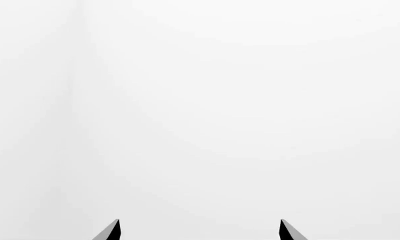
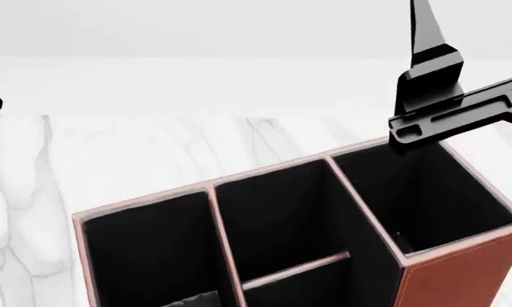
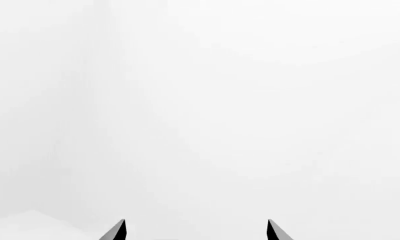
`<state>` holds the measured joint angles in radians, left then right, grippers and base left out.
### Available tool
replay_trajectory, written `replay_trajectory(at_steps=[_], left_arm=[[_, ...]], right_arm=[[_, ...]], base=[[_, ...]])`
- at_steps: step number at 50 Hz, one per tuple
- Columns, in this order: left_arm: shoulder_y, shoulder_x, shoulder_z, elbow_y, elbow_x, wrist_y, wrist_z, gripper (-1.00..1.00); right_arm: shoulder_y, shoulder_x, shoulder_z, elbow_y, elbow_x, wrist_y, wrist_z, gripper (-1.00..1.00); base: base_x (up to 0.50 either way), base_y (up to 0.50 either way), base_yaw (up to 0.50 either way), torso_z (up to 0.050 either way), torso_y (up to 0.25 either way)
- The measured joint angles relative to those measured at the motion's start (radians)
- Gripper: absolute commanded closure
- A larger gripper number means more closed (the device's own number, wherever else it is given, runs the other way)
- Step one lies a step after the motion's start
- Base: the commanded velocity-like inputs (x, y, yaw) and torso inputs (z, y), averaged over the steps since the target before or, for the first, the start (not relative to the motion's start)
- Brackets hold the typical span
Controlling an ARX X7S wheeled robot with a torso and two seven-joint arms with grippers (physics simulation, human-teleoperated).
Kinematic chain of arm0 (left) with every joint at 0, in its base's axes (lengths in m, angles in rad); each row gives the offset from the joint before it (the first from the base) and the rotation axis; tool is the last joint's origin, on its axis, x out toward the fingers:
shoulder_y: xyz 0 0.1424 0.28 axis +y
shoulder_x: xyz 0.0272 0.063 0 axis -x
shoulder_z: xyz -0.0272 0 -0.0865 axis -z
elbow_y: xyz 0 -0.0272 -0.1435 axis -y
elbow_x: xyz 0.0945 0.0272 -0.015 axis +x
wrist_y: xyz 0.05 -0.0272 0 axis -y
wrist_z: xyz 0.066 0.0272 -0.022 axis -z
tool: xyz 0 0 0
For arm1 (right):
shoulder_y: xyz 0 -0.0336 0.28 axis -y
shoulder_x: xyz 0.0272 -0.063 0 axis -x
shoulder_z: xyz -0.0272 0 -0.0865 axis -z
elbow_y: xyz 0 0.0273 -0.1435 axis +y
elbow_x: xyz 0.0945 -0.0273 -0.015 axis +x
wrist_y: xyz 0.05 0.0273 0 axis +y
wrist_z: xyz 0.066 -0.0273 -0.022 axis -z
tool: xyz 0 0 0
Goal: Pick up the book and place it in the front compartment of the caddy.
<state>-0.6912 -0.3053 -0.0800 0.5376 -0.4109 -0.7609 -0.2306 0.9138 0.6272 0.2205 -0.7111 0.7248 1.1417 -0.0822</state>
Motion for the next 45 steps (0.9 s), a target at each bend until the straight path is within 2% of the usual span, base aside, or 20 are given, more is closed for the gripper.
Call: replay_trajectory(at_steps=[19, 45], left_arm=[[0.006, -0.004, -0.001, -0.004, -0.008, 0.008, -0.005, -1.0], [0.008, -0.01, -0.003, -0.001, -0.023, 0.005, -0.015, -1.0]], right_arm=[[0.099, 0.167, 0.063, 0.019, 0.235, 0.098, -0.241, -1.0], [-0.052, 0.36, 0.275, -0.087, 0.566, 0.2, -0.51, -1.0]], base=[[0.0, 0.0, 0.0, 0.0, 0.0], [0.0, 0.0, 0.0, 0.0, 0.0]])
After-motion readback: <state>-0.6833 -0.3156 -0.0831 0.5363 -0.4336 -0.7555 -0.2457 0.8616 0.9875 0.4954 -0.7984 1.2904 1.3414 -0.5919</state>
